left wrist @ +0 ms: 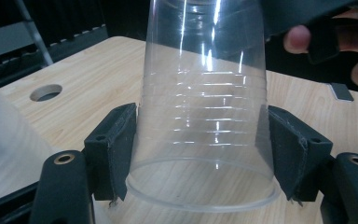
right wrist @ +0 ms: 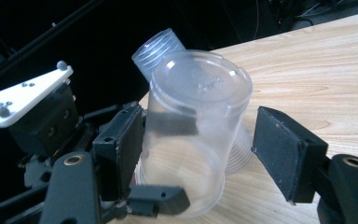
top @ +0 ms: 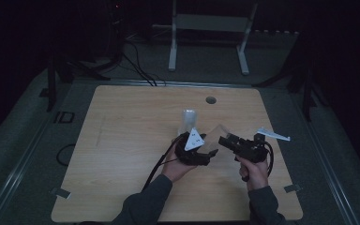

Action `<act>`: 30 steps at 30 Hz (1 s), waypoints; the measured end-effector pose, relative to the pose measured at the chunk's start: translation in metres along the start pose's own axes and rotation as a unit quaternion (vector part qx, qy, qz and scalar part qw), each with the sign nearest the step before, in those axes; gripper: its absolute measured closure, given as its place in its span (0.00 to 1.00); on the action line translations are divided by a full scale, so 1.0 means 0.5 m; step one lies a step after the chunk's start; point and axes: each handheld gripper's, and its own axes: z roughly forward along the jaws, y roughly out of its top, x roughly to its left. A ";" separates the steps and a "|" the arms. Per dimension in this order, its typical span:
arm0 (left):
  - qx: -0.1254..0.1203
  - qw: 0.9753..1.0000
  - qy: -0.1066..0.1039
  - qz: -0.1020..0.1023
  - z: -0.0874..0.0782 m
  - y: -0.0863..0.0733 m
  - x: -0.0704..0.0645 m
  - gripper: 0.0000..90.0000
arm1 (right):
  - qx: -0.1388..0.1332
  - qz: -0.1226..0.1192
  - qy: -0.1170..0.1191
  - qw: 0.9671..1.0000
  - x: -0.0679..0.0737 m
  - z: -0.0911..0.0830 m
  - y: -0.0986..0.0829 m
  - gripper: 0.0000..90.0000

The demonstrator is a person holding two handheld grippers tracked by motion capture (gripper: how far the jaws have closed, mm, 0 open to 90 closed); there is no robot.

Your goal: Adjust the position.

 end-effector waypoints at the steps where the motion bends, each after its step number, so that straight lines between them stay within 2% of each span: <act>1: 0.001 1.000 0.003 0.002 -0.001 0.000 0.002 0.34 | 0.000 0.000 0.000 1.000 0.000 0.000 0.000 0.37; 10: 0.008 1.000 0.008 0.006 -0.012 0.000 0.013 0.34 | 0.012 -0.023 -0.003 1.000 0.006 -0.013 0.002 0.38; 15: 0.006 1.000 0.007 0.008 -0.021 0.000 0.021 0.34 | 0.020 -0.029 -0.020 0.999 0.000 -0.024 0.002 0.38; 16: 0.005 1.000 0.009 0.009 -0.022 0.000 0.023 0.34 | 0.025 -0.037 -0.029 0.999 -0.002 -0.028 0.002 0.38; 18: 0.007 1.000 0.009 0.009 -0.025 -0.001 0.026 0.34 | 0.027 -0.041 -0.032 0.998 -0.002 -0.030 0.003 0.39; 19: 0.009 1.000 0.009 0.010 -0.028 -0.001 0.029 0.34 | 0.036 -0.052 -0.044 0.997 -0.001 -0.034 0.003 0.39; 24: 0.010 1.000 0.003 0.011 -0.034 -0.002 0.034 0.34 | 0.051 -0.072 -0.059 0.994 0.002 -0.040 0.002 0.39; 25: 0.010 1.000 0.001 0.013 -0.035 -0.002 0.035 0.34 | 0.061 -0.086 -0.068 0.992 0.005 -0.042 0.003 0.39; 27: 0.011 1.000 0.000 0.017 -0.037 -0.001 0.035 0.34 | 0.064 -0.091 -0.071 0.991 0.006 -0.043 0.004 0.39; 29: 0.013 1.000 -0.003 0.021 -0.039 0.000 0.036 0.34 | 0.080 -0.112 -0.082 0.987 0.012 -0.045 0.006 0.38; 30: 0.015 1.000 -0.005 0.024 -0.040 0.000 0.037 0.34 | 0.080 -0.112 -0.082 0.987 0.012 -0.045 0.006 0.38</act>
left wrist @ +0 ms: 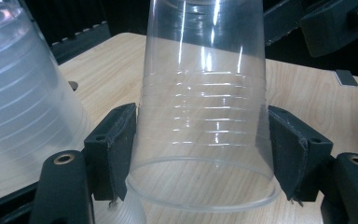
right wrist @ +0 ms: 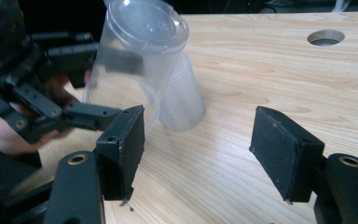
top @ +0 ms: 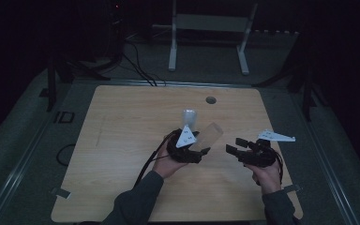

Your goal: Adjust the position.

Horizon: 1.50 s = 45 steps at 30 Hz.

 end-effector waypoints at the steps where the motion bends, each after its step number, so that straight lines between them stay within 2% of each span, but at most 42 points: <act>1: 0.001 1.000 -0.002 0.002 0.000 0.000 0.000 0.34 | 0.005 -0.008 -0.003 1.000 0.002 -0.001 0.001 0.38; 3: 0.004 1.000 -0.005 0.004 -0.001 0.001 0.001 0.34 | 0.017 -0.027 -0.010 0.999 0.007 -0.002 0.004 0.38; 5: 0.004 1.000 -0.008 0.005 -0.002 0.001 0.000 0.34 | 0.020 -0.032 -0.012 0.999 0.009 -0.002 0.004 0.38; 6: 0.005 1.000 -0.010 0.007 -0.002 0.002 0.000 0.34 | 0.031 -0.047 -0.020 0.998 0.012 -0.002 0.007 0.38; 8: 0.009 1.000 -0.013 0.015 -0.004 0.002 0.001 0.34 | 0.036 -0.055 -0.022 0.998 0.014 -0.002 0.008 0.38; 11: 0.014 1.000 -0.018 0.017 -0.003 0.002 0.001 0.34 | 0.052 -0.082 -0.032 0.995 0.020 -0.005 0.015 0.39; 17: 0.028 0.999 -0.029 0.030 -0.001 0.004 0.001 0.33 | 0.065 -0.104 -0.045 0.991 0.024 -0.009 0.025 0.39; 18: 0.029 0.999 -0.031 0.031 -0.001 0.004 0.001 0.34 | 0.071 -0.117 -0.052 0.989 0.025 -0.010 0.028 0.39; 20: 0.029 0.998 -0.035 0.032 -0.001 0.005 0.001 0.33 | 0.074 -0.120 -0.054 0.988 0.025 -0.011 0.030 0.39; 21: 0.032 0.998 -0.037 0.033 -0.001 0.006 0.002 0.33 | 0.082 -0.131 -0.057 0.986 0.027 -0.013 0.034 0.39; 24: 0.036 0.998 -0.039 0.036 -0.001 0.007 0.002 0.33 | 0.087 -0.140 -0.058 0.985 0.028 -0.013 0.037 0.39; 25: 0.038 0.998 -0.041 0.037 0.000 0.007 0.003 0.33 | 0.094 -0.145 -0.057 0.983 0.029 -0.013 0.039 0.39; 26: 0.039 0.998 -0.043 0.038 0.000 0.007 0.003 0.33 | 0.104 -0.158 -0.054 0.981 0.029 -0.012 0.043 0.39; 28: 0.040 0.997 -0.046 0.039 0.000 0.007 0.004 0.33 | 0.110 -0.161 -0.054 0.979 0.029 -0.012 0.044 0.39; 31: 0.042 0.997 -0.052 0.034 0.001 0.005 0.005 0.33 | 0.129 -0.183 -0.058 0.973 0.032 -0.008 0.051 0.39; 32: 0.041 0.997 -0.053 0.032 0.002 0.005 0.005 0.33 | 0.129 -0.183 -0.058 0.973 0.032 -0.008 0.051 0.39; 33: 0.041 0.997 -0.053 0.033 0.002 0.005 0.005 0.33 | 0.137 -0.193 -0.057 0.970 0.034 -0.006 0.054 0.39; 35: 0.042 0.997 -0.054 0.034 0.002 0.004 0.006 0.33 | 0.140 -0.197 -0.058 0.969 0.035 -0.006 0.055 0.39; 37: 0.044 0.997 -0.055 0.033 0.001 0.004 0.007 0.33 | 0.148 -0.204 -0.059 0.966 0.036 -0.005 0.058 0.39; 38: 0.044 0.997 -0.055 0.033 0.001 0.004 0.008 0.33 | 0.156 -0.213 -0.058 0.963 0.036 -0.004 0.060 0.39; 39: 0.045 0.997 -0.055 0.034 0.001 0.003 0.008 0.33 | 0.156 -0.213 -0.058 0.963 0.036 -0.004 0.060 0.39; 40: 0.045 0.997 -0.055 0.035 0.001 0.003 0.009 0.33 | 0.162 -0.220 -0.060 0.960 0.037 -0.003 0.063 0.39; 41: 0.046 0.997 -0.056 0.035 0.000 0.003 0.009 0.34 | 0.166 -0.224 -0.060 0.959 0.038 -0.003 0.064 0.39; 42: 0.046 0.997 -0.056 0.034 0.000 0.003 0.010 0.34 | 0.170 -0.227 -0.059 0.957 0.038 -0.003 0.065 0.39; 43: 0.046 0.997 -0.057 0.035 0.000 0.004 0.010 0.34 | 0.170 -0.227 -0.059 0.957 0.038 -0.003 0.065 0.39; 44: 0.047 0.997 -0.058 0.036 -0.001 0.004 0.011 0.34 | 0.174 -0.232 -0.059 0.955 0.038 -0.002 0.067 0.39; 45: 0.048 0.996 -0.058 0.037 -0.001 0.005 0.011 0.34 | 0.181 -0.240 -0.061 0.952 0.039 -0.001 0.070 0.39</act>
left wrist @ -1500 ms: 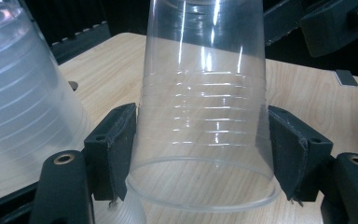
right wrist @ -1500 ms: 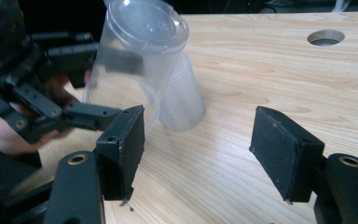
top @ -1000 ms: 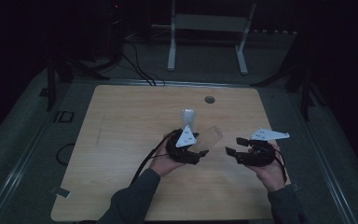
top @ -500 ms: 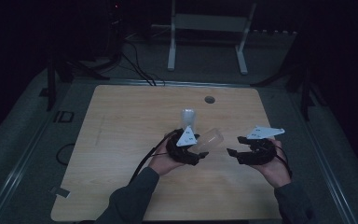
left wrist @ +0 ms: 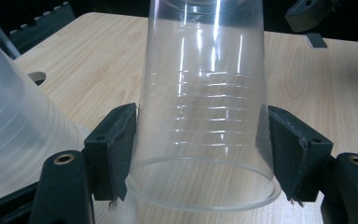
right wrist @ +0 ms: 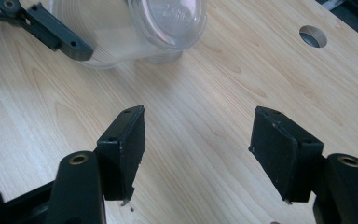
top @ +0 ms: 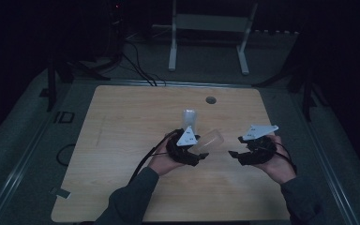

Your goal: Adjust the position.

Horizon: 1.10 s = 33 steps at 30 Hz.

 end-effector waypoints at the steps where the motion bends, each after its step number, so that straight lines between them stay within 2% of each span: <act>1: 0.002 1.000 -0.001 0.003 0.000 0.000 0.001 0.34 | 0.000 0.000 0.000 1.000 0.000 0.000 0.000 0.39; 6: 0.016 1.000 -0.010 0.013 -0.001 0.003 0.001 0.34 | 0.020 -0.024 0.001 0.999 -0.001 -0.002 0.010 0.39; 8: 0.021 1.000 -0.013 0.015 -0.001 0.005 0.001 0.34 | 0.031 -0.042 0.004 0.999 -0.001 -0.003 0.015 0.39; 18: 0.035 0.999 -0.017 0.024 0.003 0.003 0.003 0.34 | 0.042 -0.072 0.006 0.997 0.000 -0.007 0.024 0.39; 24: 0.046 0.998 -0.021 0.034 0.009 0.004 -0.001 0.34 | 0.060 -0.096 0.009 0.994 0.003 -0.007 0.035 0.39; 26: 0.048 0.998 -0.023 0.037 0.012 0.005 -0.004 0.34 | 0.070 -0.109 0.014 0.991 0.005 -0.006 0.042 0.39; 33: 0.060 0.996 -0.032 0.051 0.018 0.007 -0.012 0.34 | 0.084 -0.130 0.015 0.988 0.008 -0.003 0.049 0.40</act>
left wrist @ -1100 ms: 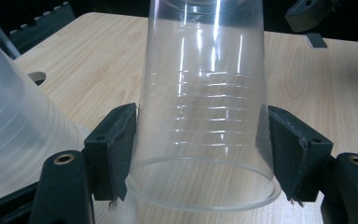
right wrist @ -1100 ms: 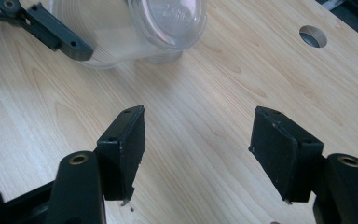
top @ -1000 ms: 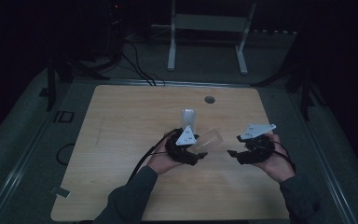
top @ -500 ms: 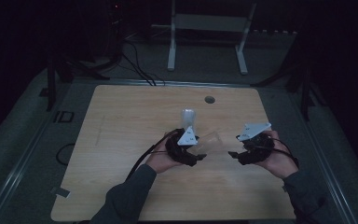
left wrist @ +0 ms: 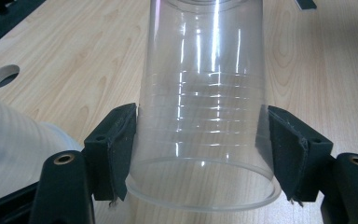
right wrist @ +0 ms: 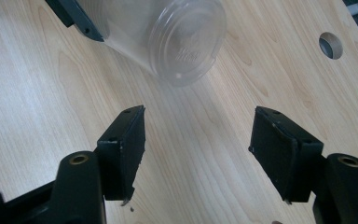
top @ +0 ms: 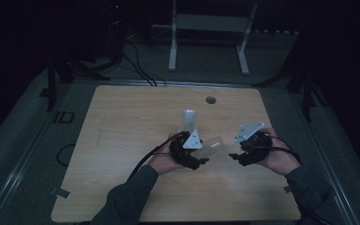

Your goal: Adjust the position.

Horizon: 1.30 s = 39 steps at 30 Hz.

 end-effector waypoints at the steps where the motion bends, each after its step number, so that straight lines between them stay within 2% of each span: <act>1: 0.002 1.000 0.000 0.002 0.002 0.000 -0.002 0.34 | 0.006 -0.008 0.001 1.000 0.000 0.000 0.003 0.40; 10: 0.017 1.000 -0.007 0.017 0.011 0.003 -0.010 0.34 | 0.038 -0.039 0.004 0.999 0.002 -0.001 0.020 0.40; 16: 0.023 0.999 -0.011 0.025 0.016 0.006 -0.015 0.34 | 0.062 -0.061 0.015 0.996 0.007 0.005 0.029 0.40; 24: 0.031 0.999 -0.012 0.039 0.020 0.008 -0.022 0.34 | 0.085 -0.078 0.026 0.993 0.014 0.011 0.038 0.40; 25: 0.031 0.999 -0.014 0.039 0.022 0.008 -0.024 0.33 | 0.093 -0.089 0.034 0.991 0.017 0.014 0.044 0.40; 32: 0.035 0.998 -0.016 0.051 0.025 0.009 -0.032 0.34 | 0.106 -0.107 0.049 0.987 0.025 0.023 0.057 0.40; 33: 0.037 0.998 -0.019 0.053 0.024 0.009 -0.034 0.34 | 0.113 -0.115 0.052 0.986 0.028 0.028 0.060 0.40; 34: 0.037 0.998 -0.019 0.053 0.024 0.009 -0.034 0.34 | 0.113 -0.115 0.052 0.986 0.028 0.028 0.060 0.40; 35: 0.038 0.998 -0.020 0.054 0.025 0.010 -0.035 0.34 | 0.120 -0.124 0.055 0.983 0.031 0.032 0.064 0.40; 39: 0.036 0.997 -0.021 0.057 0.025 0.010 -0.039 0.34 | 0.126 -0.129 0.060 0.982 0.037 0.038 0.068 0.38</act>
